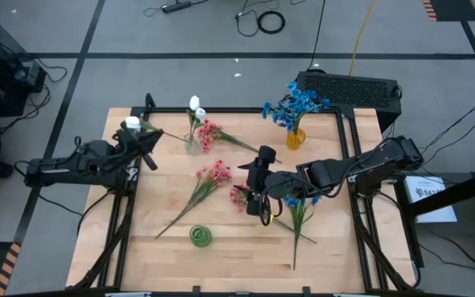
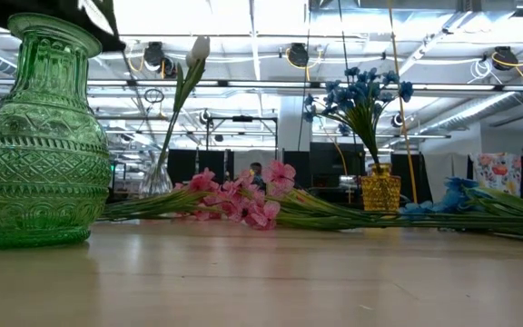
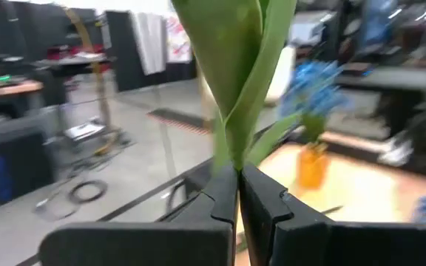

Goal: Sort flowers into vase by color
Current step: Put the white flower into the transparent vase

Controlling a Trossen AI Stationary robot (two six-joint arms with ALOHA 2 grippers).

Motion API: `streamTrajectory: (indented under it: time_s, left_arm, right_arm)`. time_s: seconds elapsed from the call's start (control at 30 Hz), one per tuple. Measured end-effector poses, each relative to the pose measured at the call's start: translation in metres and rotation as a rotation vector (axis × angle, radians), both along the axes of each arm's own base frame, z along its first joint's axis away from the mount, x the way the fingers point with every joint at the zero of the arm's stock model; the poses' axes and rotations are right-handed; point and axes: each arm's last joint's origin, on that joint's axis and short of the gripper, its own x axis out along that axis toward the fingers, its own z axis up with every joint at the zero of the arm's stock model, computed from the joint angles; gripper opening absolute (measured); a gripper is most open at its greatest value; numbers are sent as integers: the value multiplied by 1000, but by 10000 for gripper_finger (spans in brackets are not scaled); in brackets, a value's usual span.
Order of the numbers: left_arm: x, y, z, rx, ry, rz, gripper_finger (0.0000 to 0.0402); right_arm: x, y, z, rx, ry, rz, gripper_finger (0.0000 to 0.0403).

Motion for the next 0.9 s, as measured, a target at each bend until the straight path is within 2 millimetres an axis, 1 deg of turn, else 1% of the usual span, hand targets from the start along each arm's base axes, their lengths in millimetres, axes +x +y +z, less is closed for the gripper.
streamTrajectory:
  time_s: [0.1, 0.3, 0.53, 0.7, 0.8, 0.9]
  left_arm:
    - [-1, 2, -2, -2, 21, 34, 10]
    - [-1, 5, -1, -2, 8, 57, 11]
    - [0, 5, 0, -3, -7, 33, 10]
    - [3, 6, 2, 5, -18, 42, 10]
    - [7, 8, 0, 3, 0, 62, 11]
    - [12, 11, -6, -1, 32, 76, 11]
  right_arm:
    - [0, 0, 0, 0, -2, 0, 251]
    - [1, 0, 2, -11, -13, 8, 251]
    - [1, 0, 2, -18, -21, 13, 251]
    - [2, 0, 3, -19, -25, 13, 251]
    - [2, 0, 3, -19, -27, 13, 251]
    - [2, 0, 3, -19, -26, 13, 251]
